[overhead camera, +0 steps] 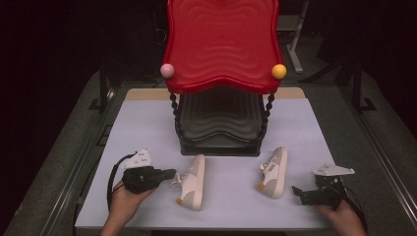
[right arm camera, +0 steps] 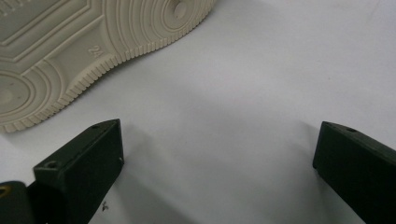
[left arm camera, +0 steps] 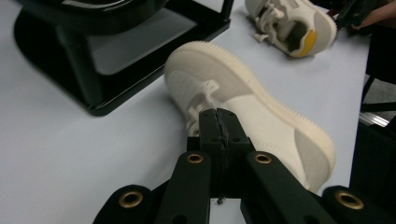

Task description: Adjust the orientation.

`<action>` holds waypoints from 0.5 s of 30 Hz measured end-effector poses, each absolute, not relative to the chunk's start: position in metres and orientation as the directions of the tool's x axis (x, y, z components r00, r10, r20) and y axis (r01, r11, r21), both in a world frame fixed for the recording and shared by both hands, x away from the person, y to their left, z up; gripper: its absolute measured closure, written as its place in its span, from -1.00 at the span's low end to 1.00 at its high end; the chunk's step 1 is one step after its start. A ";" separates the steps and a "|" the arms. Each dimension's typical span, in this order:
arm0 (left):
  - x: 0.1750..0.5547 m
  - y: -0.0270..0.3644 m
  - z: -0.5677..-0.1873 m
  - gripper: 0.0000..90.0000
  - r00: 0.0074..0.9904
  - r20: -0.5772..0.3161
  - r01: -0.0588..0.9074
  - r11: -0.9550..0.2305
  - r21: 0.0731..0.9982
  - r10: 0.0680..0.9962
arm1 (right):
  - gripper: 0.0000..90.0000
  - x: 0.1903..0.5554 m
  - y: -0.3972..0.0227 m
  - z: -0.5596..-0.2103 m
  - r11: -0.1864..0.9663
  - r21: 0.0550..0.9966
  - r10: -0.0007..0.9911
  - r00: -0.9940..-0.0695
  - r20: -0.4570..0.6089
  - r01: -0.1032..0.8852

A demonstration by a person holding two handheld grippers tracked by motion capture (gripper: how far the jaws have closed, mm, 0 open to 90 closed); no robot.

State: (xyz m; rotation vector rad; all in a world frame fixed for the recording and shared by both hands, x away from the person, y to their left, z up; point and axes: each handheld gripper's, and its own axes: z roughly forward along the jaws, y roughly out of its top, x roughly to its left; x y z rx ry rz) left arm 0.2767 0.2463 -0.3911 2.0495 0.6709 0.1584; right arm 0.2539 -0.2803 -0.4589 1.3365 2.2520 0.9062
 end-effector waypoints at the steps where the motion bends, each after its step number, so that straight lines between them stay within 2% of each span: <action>1: 0.278 0.243 -0.390 0.99 0.846 -0.149 0.393 -0.410 0.823 0.511 | -0.97 0.254 -0.280 -0.459 0.344 0.688 0.876 -0.483 0.011 0.639; 15: 0.283 0.224 -0.399 0.99 0.861 -0.132 0.385 -0.460 0.801 0.490 | -0.97 0.254 -0.280 -0.459 0.344 0.689 0.875 -0.483 0.010 0.638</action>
